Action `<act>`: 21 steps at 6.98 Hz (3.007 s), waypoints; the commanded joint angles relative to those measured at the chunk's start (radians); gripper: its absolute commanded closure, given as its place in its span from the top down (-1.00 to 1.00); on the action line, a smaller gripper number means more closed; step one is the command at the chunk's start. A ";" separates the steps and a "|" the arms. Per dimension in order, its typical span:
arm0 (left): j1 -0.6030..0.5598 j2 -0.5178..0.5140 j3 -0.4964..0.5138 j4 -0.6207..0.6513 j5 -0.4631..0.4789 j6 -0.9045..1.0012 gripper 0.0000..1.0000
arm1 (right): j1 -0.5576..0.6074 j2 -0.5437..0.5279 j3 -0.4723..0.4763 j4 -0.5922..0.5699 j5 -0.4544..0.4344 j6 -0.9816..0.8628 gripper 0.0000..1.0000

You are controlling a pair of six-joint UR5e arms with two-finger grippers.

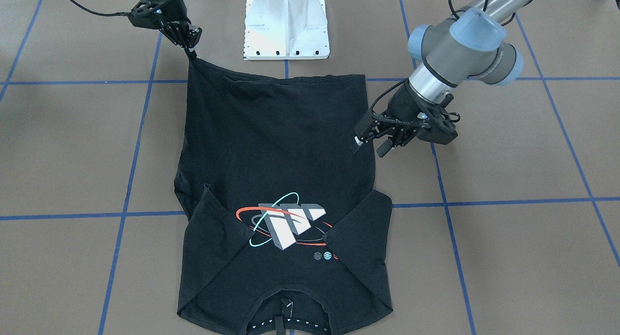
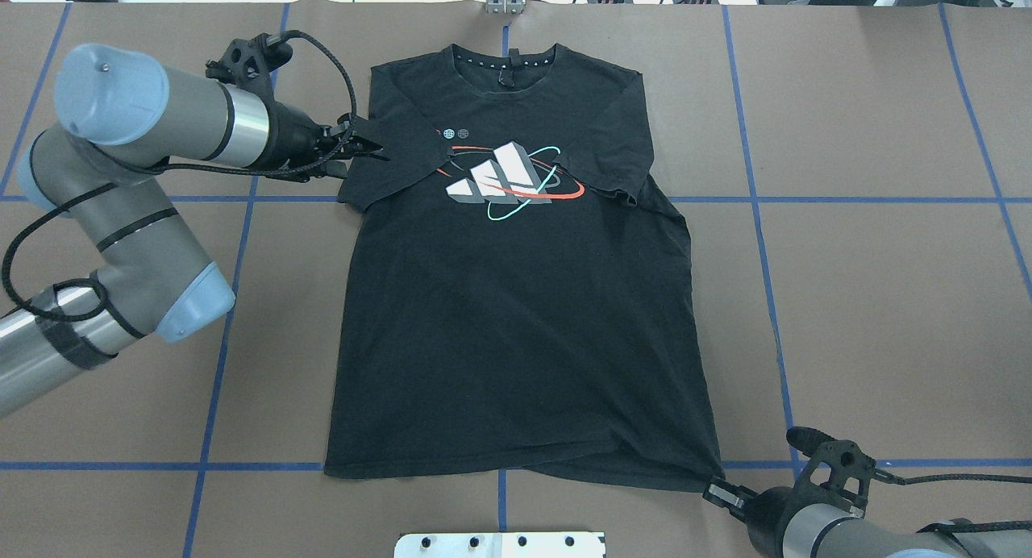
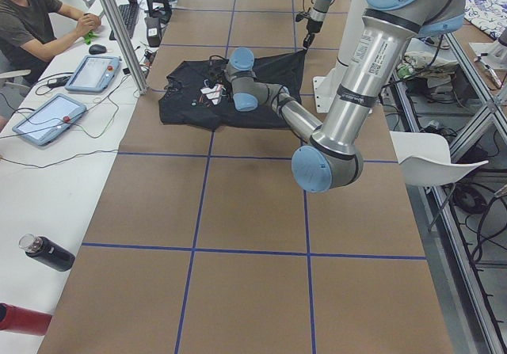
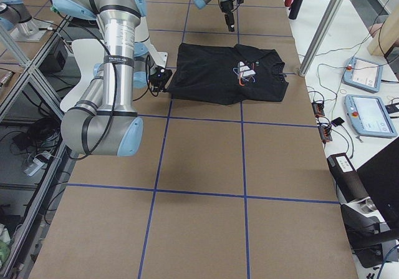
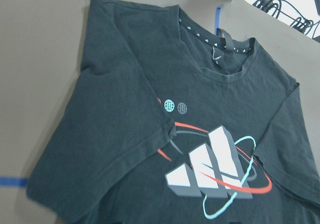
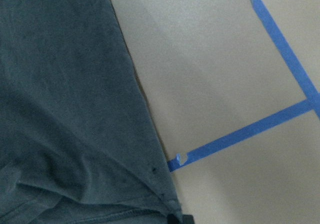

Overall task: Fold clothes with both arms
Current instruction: 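Release the shoulder and move the left gripper to the other hem corner, then grasp both hem corners nearest the robot with both grippers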

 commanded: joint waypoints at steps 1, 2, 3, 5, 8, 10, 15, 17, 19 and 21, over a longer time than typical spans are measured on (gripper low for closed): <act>0.197 0.067 -0.216 0.242 0.176 -0.132 0.97 | 0.003 -0.002 0.023 0.001 0.032 -0.002 -1.00; 0.302 0.067 -0.322 0.433 0.269 -0.153 0.97 | 0.003 -0.002 0.021 0.001 0.032 -0.002 -1.00; 0.418 0.141 -0.402 0.517 0.360 -0.161 0.96 | 0.005 -0.002 0.021 0.001 0.032 -0.002 -1.00; 0.600 0.228 -0.418 0.512 0.621 -0.220 0.88 | 0.011 -0.003 0.018 0.001 0.032 -0.002 -1.00; 0.741 0.326 -0.444 0.504 0.877 -0.158 0.68 | 0.018 -0.002 0.015 0.001 0.032 -0.002 -1.00; 0.811 0.419 -0.432 0.341 1.041 -0.158 0.64 | 0.020 0.000 0.017 0.001 0.032 -0.002 -1.00; 0.850 0.463 -0.219 -0.023 1.164 -0.148 0.36 | 0.025 0.001 0.017 0.001 0.032 -0.002 -1.00; 0.850 0.450 -0.231 -0.025 1.160 -0.069 0.35 | 0.028 0.003 0.017 0.001 0.032 -0.002 -1.00; 0.860 0.411 -0.216 -0.011 1.154 -0.064 0.25 | 0.028 0.003 0.018 0.001 0.032 -0.002 -1.00; 0.860 0.413 -0.212 -0.010 1.147 -0.064 0.06 | 0.028 0.003 0.018 0.001 0.032 -0.002 -1.00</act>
